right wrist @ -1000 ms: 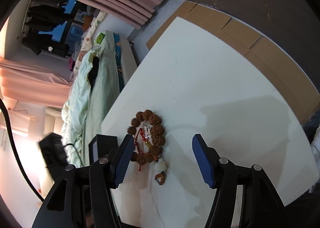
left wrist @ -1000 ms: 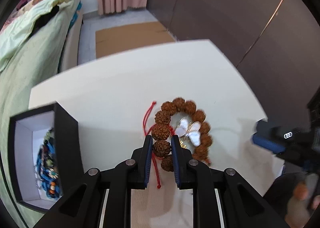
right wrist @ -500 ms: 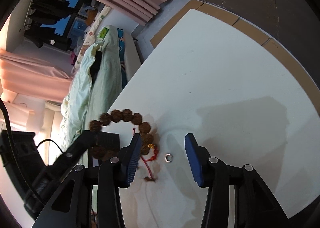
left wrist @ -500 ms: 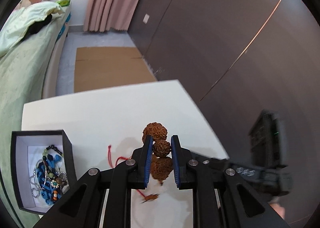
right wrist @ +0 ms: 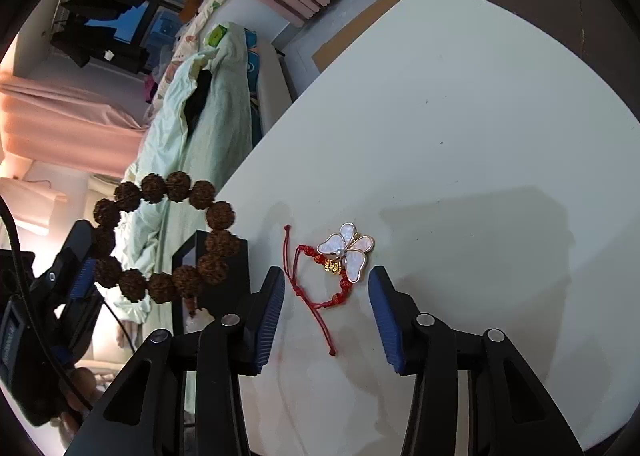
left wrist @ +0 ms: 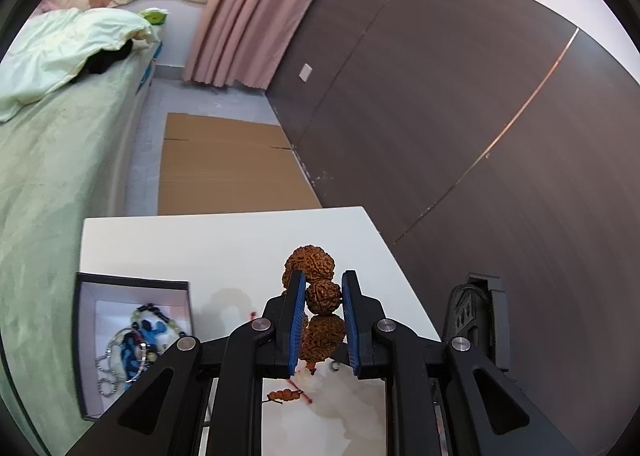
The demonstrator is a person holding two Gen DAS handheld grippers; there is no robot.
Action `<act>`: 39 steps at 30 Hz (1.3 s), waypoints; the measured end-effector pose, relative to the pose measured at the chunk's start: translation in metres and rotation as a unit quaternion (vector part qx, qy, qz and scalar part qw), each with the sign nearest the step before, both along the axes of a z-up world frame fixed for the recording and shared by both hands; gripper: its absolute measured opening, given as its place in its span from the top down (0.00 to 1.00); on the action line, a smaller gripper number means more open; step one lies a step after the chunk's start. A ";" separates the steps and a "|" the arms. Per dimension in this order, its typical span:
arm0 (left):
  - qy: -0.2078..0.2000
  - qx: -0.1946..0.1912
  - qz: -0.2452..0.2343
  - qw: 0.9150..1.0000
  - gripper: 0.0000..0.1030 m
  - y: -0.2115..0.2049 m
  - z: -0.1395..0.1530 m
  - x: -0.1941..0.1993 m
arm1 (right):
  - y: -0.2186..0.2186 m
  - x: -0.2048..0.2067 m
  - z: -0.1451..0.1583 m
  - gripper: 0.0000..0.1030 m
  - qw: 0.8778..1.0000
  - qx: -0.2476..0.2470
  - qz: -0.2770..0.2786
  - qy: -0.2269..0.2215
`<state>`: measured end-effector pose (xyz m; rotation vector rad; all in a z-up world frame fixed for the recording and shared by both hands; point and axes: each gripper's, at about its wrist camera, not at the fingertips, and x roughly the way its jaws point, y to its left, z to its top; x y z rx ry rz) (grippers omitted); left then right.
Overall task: Organize jewelry
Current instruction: 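Lift the rudraksha bracelet with the left tool while the right tool grasps the butterfly pendant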
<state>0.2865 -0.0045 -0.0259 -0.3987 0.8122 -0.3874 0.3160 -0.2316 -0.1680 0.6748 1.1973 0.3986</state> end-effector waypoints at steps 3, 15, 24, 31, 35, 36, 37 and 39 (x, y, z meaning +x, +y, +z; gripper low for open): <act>-0.002 -0.005 0.009 1.000 0.82 0.008 0.002 -0.003 | 0.007 0.004 0.000 0.57 0.999 -0.043 0.000 -0.009; -0.012 -0.016 0.030 0.999 0.82 0.038 0.008 -0.014 | 0.054 0.019 0.004 0.57 0.979 -0.192 0.055 -0.041; -0.009 -0.020 0.039 0.999 0.82 0.051 0.006 -0.017 | 0.057 0.017 0.007 0.69 0.970 -0.232 0.059 -0.054; -0.010 -0.023 0.047 0.999 0.82 0.058 0.009 -0.019 | 0.034 0.012 0.008 0.84 0.987 -0.154 0.044 -0.030; -0.018 -0.026 0.050 0.998 0.82 0.060 0.015 -0.023 | 0.031 0.009 0.015 0.98 0.990 -0.134 0.038 -0.033; -0.019 -0.026 0.051 0.998 0.82 0.060 0.016 -0.024 | 0.031 0.007 0.018 0.98 0.989 -0.134 0.037 -0.039; -0.020 -0.026 0.054 0.998 0.82 0.062 0.018 -0.025 | 0.030 0.005 0.021 0.98 0.989 -0.134 0.037 -0.043; -0.021 -0.025 0.058 0.998 0.82 0.065 0.019 -0.027 | 0.030 0.001 0.027 0.98 0.990 -0.130 0.038 -0.050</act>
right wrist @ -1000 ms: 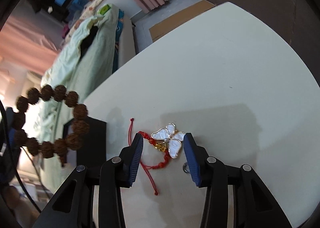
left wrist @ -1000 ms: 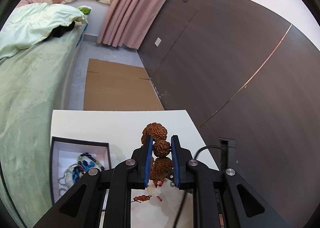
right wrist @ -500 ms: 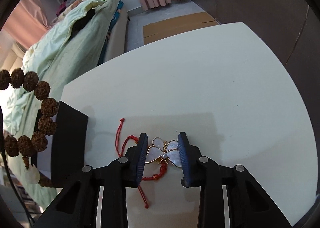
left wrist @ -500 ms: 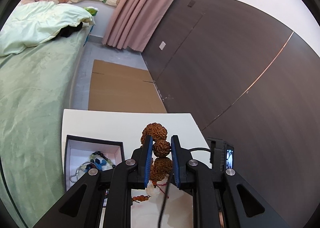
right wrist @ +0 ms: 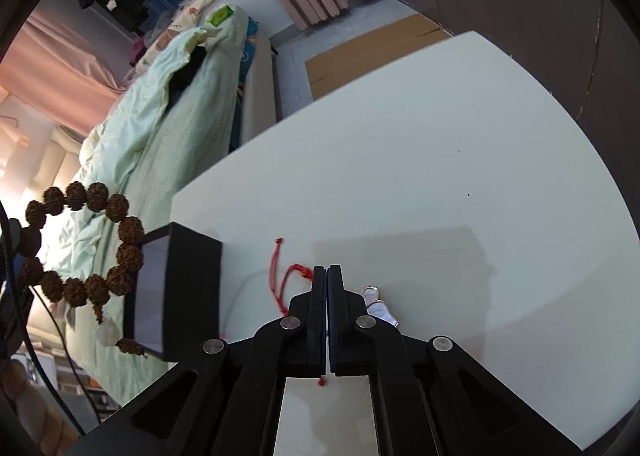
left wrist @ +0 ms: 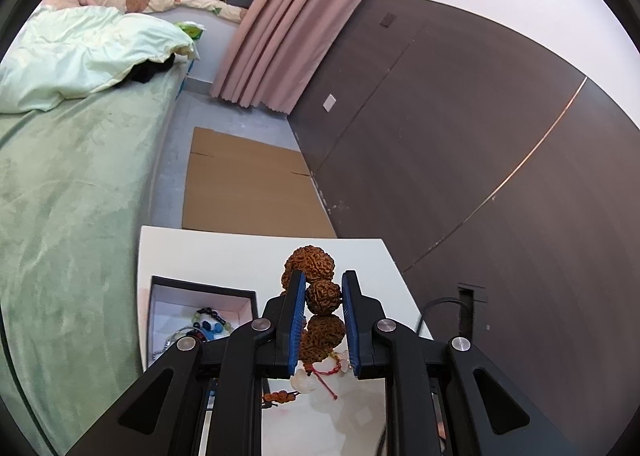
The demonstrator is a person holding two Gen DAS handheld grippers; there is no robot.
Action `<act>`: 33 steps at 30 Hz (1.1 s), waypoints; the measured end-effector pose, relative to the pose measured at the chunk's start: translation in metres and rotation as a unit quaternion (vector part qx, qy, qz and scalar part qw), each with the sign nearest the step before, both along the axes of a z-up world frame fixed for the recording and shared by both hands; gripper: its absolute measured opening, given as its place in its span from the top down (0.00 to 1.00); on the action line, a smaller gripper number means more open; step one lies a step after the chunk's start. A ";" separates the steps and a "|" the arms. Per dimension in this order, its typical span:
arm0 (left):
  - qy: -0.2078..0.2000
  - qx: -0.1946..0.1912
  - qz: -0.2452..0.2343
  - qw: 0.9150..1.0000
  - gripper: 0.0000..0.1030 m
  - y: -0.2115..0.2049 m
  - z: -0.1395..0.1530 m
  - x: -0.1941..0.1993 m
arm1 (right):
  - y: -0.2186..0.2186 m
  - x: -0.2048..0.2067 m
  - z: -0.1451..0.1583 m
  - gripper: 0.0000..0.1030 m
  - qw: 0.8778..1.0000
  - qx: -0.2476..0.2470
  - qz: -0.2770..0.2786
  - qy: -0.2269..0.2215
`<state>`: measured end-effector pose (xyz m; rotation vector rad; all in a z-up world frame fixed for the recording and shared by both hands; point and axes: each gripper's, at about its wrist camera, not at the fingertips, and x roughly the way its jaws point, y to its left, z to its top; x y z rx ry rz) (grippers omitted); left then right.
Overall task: Organize jewelry
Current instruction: 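Lift the rudraksha bracelet with the left tool while the right tool grasps the butterfly pendant, then open both tools over the black box to drop the bracelet and pendant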
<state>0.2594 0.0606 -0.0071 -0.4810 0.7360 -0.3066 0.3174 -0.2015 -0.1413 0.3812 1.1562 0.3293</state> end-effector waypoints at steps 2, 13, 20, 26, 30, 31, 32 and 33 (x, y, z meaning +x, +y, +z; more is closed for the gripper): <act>0.002 0.001 0.005 1.000 0.82 0.004 -0.001 -0.003 | 0.002 -0.001 0.005 0.98 1.000 -0.014 0.000 -0.006; 0.008 0.006 0.024 1.000 0.82 0.021 -0.004 -0.015 | 0.011 -0.005 -0.004 0.47 0.996 -0.078 0.027 0.019; 0.008 0.005 0.025 1.000 0.82 0.022 -0.004 -0.014 | 0.027 -0.008 -0.016 0.47 0.989 -0.135 0.051 0.022; 0.020 0.008 0.030 0.999 0.82 0.028 -0.011 -0.010 | 0.033 -0.015 -0.015 0.59 0.981 -0.183 0.064 0.012; 0.043 0.004 0.047 0.998 0.81 0.036 -0.023 -0.003 | 0.027 -0.016 -0.013 0.60 0.984 -0.165 0.061 0.017; 0.051 -0.016 0.044 0.998 0.81 0.040 -0.027 -0.001 | 0.027 -0.015 -0.012 0.60 0.986 -0.157 0.061 0.018; 0.060 -0.026 0.042 0.997 0.80 0.043 -0.030 0.001 | 0.027 -0.015 -0.010 0.60 0.987 -0.149 0.060 0.017; 0.067 -0.030 0.042 0.996 0.80 0.044 -0.032 0.003 | 0.027 -0.016 -0.007 0.60 0.988 -0.140 0.059 0.014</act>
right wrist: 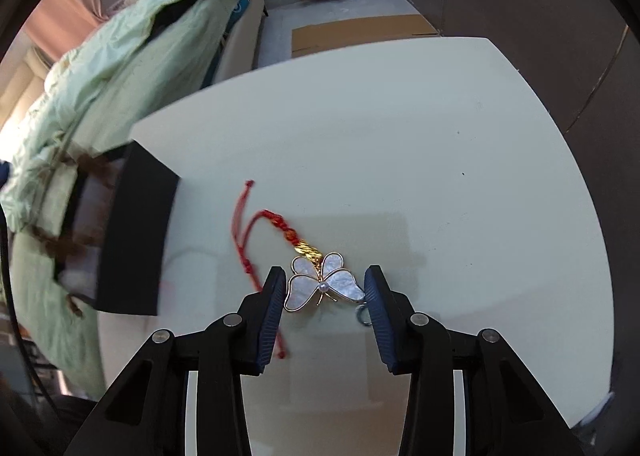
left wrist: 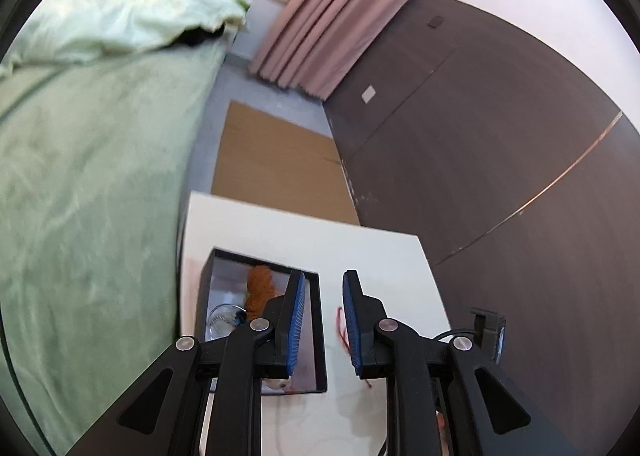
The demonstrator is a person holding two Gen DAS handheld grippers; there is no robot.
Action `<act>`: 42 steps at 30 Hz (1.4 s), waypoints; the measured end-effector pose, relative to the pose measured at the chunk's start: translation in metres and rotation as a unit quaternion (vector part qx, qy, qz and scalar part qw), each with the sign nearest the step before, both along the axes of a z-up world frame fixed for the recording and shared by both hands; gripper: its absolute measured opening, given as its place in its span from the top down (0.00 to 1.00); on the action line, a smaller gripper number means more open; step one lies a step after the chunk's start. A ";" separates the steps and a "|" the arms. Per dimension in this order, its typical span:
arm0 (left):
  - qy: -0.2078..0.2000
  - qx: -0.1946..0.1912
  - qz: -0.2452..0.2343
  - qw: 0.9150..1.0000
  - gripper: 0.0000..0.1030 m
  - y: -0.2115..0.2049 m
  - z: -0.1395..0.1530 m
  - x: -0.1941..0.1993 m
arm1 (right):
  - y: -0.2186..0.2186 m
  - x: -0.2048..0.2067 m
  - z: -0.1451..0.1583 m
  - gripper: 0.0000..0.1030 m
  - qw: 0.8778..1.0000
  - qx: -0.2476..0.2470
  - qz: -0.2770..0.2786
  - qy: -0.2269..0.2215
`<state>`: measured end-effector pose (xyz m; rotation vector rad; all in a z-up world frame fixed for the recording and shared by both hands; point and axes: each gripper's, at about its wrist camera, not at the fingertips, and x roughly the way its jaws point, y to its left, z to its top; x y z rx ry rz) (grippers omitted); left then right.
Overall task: Organize jewelry
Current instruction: 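Open both tools over the black box to drop the bracelet and pendant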
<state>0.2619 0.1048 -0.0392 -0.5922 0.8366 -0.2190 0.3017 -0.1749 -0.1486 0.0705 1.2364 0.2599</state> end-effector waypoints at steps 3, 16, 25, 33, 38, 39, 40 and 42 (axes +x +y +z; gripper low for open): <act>0.007 0.013 0.009 1.000 0.62 0.002 -0.001 -0.001 | 0.003 0.000 0.011 0.60 0.999 0.033 0.003 -0.011; 0.006 0.027 0.049 0.998 0.27 0.033 0.003 -0.015 | 0.058 -0.004 0.068 0.60 0.987 0.140 0.063 -0.048; -0.003 0.011 0.070 0.997 0.12 0.058 0.005 -0.027 | 0.109 -0.005 0.082 0.59 0.982 0.148 0.102 -0.054; -0.007 0.006 0.066 0.998 0.05 0.061 0.005 -0.026 | 0.103 0.004 0.084 0.33 0.979 0.168 0.095 -0.058; -0.013 0.018 0.037 0.999 0.00 0.038 0.011 -0.022 | 0.060 0.002 0.089 0.33 0.985 0.144 0.073 -0.068; -0.014 0.023 0.031 0.999 0.00 0.032 0.012 -0.021 | 0.053 0.002 0.090 0.33 0.985 0.141 0.069 -0.069; -0.014 0.027 0.025 0.999 0.00 0.027 0.012 -0.020 | 0.043 0.000 0.092 0.33 0.986 0.139 0.065 -0.071; -0.015 0.030 0.015 0.999 0.00 0.018 0.012 -0.018 | 0.028 -0.002 0.094 0.33 0.987 0.133 0.060 -0.073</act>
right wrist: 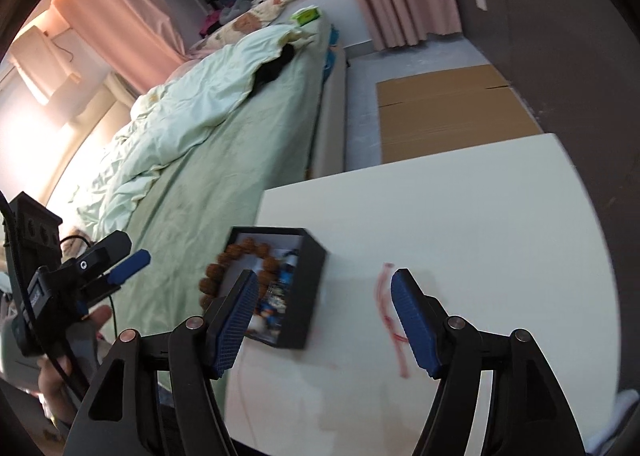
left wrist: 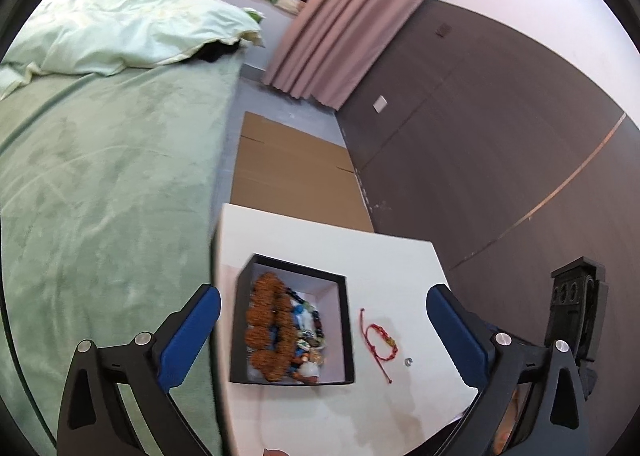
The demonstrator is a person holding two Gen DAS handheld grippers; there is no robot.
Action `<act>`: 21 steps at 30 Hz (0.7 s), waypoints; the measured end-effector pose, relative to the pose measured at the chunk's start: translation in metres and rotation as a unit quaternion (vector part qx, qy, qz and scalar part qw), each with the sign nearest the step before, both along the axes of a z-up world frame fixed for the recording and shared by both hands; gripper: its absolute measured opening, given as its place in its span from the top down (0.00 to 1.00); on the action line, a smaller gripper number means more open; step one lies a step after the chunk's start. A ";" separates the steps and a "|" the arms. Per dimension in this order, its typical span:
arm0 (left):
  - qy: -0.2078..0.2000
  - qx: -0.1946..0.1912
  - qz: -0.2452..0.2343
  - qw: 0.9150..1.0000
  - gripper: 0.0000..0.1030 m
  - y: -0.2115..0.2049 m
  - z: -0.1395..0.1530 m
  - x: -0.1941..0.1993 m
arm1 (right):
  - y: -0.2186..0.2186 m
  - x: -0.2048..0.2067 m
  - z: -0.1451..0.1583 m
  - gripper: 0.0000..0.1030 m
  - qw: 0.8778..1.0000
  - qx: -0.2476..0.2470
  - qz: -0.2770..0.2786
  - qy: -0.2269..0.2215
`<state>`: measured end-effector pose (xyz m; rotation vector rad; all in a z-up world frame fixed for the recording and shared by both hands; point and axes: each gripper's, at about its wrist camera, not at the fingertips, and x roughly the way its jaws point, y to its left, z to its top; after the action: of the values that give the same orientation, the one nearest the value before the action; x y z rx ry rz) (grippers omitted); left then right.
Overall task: Organize jewelry
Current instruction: 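Open both tools over the black box to drop the bracelet and pendant, then move the left tool to the red cord bracelet with gold bead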
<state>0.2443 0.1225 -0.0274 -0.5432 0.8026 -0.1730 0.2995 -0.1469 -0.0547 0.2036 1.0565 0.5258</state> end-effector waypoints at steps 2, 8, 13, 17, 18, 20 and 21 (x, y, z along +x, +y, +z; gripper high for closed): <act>-0.001 0.004 -0.010 1.000 0.00 -0.011 0.000 0.002 | -0.014 -0.003 0.001 0.33 1.000 -0.007 -0.004 0.000; -0.002 0.023 -0.041 0.999 0.00 -0.045 0.000 0.006 | -0.047 -0.007 -0.005 0.33 1.000 -0.014 -0.017 0.005; -0.003 0.028 -0.066 0.997 0.02 -0.071 0.000 0.012 | -0.071 -0.012 -0.017 0.33 0.999 -0.023 -0.036 0.008; 0.009 0.027 -0.100 0.995 0.20 -0.095 -0.006 0.020 | -0.090 -0.015 -0.036 0.33 0.998 -0.016 -0.052 0.026; 0.016 0.028 -0.108 0.994 0.23 -0.102 -0.009 0.023 | -0.095 -0.016 -0.043 0.33 0.998 -0.013 -0.058 0.031; 0.041 0.045 -0.126 0.990 0.37 -0.120 -0.019 0.030 | -0.105 -0.017 -0.055 0.34 0.997 -0.007 -0.067 0.047; 0.048 0.046 -0.133 0.989 0.40 -0.126 -0.022 0.032 | -0.109 -0.017 -0.060 0.36 0.996 -0.005 -0.070 0.054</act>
<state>0.2763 -0.0034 -0.0496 -0.3575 0.9709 -0.3557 0.2826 -0.2561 -0.1143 0.2979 1.1412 0.3874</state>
